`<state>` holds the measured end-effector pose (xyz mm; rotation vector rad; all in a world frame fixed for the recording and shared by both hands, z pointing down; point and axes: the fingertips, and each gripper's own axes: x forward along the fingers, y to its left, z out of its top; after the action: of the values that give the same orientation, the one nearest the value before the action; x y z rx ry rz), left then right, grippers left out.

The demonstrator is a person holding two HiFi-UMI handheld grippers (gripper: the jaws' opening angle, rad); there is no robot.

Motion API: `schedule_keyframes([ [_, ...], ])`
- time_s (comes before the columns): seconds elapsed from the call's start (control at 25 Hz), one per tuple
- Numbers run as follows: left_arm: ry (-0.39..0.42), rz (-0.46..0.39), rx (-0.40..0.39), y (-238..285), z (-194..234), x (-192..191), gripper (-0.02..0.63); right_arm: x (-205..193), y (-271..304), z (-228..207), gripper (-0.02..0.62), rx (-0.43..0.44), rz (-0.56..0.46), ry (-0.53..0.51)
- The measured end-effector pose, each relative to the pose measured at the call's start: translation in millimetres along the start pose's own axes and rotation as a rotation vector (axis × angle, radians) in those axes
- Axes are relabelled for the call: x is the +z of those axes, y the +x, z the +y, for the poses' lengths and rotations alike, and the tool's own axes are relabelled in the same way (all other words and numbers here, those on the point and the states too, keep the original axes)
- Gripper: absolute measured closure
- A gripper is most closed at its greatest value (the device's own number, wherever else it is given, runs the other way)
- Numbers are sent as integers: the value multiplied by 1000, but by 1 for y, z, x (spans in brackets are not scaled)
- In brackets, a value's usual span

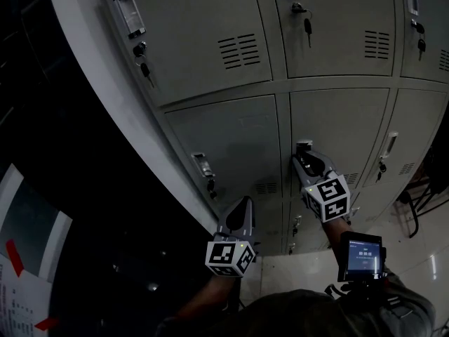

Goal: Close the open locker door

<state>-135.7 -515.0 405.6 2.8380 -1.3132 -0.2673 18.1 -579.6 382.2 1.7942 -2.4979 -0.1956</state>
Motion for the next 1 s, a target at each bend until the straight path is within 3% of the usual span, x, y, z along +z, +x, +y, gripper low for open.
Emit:
schedule_keyframes([
  [0.48, -9, 9, 6, -2, 1, -5, 612, -1, -5, -3, 523, -14, -2, -6],
  [1.0, -17, 17, -30, 7, -30, -6, 611, -4, -36, -1, 497, 25, 14, 4],
])
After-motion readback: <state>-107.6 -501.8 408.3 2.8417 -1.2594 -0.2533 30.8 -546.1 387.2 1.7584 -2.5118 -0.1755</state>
